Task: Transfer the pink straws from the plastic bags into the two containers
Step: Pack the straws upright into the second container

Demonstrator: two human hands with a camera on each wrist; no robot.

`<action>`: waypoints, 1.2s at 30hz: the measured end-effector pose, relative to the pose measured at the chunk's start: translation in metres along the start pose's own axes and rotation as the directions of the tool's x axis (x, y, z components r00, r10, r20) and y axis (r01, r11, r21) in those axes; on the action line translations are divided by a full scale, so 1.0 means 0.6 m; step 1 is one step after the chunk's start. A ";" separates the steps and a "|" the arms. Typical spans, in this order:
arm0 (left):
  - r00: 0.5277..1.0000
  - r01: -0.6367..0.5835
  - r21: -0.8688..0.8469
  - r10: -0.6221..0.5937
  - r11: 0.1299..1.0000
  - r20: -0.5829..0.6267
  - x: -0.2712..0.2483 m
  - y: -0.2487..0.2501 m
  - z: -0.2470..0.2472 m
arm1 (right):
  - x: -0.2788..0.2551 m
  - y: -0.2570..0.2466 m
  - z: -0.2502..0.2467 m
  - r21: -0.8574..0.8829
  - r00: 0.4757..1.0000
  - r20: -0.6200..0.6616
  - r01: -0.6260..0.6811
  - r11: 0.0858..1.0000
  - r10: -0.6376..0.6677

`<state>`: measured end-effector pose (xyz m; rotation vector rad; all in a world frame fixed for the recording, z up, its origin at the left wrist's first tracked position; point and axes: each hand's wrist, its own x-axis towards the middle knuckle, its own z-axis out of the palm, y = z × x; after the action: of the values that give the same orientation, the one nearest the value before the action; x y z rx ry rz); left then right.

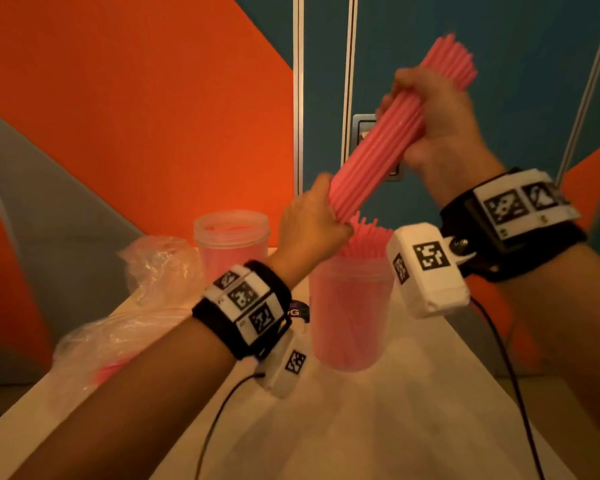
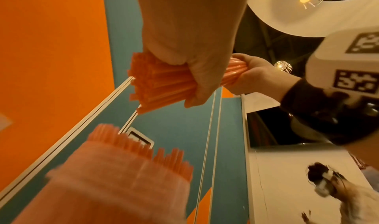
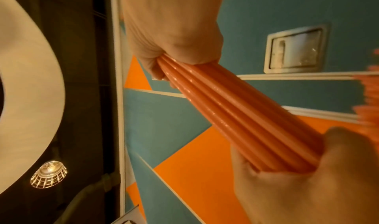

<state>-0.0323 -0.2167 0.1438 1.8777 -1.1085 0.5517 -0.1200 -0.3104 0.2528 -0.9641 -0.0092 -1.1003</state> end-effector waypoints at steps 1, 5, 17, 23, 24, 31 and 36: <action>0.999 -0.041 0.017 0.041 0.999 -0.009 0.020 0.011 -0.003 | 0.008 -0.013 -0.002 0.036 1.000 0.007 0.024 0.999 -0.024; 0.989 -0.146 -0.115 0.148 0.983 0.009 0.092 0.036 0.010 | 0.036 -0.051 -0.002 0.047 0.983 -0.011 0.183 0.982 -0.183; 0.982 0.069 -0.443 0.018 0.894 0.191 0.105 -0.018 0.162 | 0.093 0.034 -0.062 -0.318 0.974 -0.018 0.210 0.925 -0.228; 0.855 0.252 -0.500 0.051 0.829 0.516 0.106 -0.033 0.144 | 0.112 0.055 -0.089 -0.396 0.984 -0.088 0.107 0.912 -0.153; 0.857 0.284 -0.539 0.043 0.793 0.514 0.108 -0.033 0.134 | 0.112 0.058 -0.091 -0.419 0.984 -0.084 0.108 0.901 -0.157; 0.968 0.234 -0.741 -0.082 0.630 0.236 0.118 -0.056 0.084 | 0.083 0.153 -0.132 -0.664 0.996 -0.046 -0.092 0.742 0.082; 0.991 0.106 -0.668 -0.027 0.737 0.128 0.103 -0.076 0.091 | 0.057 0.177 -0.142 -0.881 0.830 0.151 -0.133 0.455 0.536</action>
<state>0.0353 -0.2819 0.1386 1.2980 -1.1106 -0.0257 -0.0605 -0.3805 0.1466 -1.9992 0.4146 -0.4214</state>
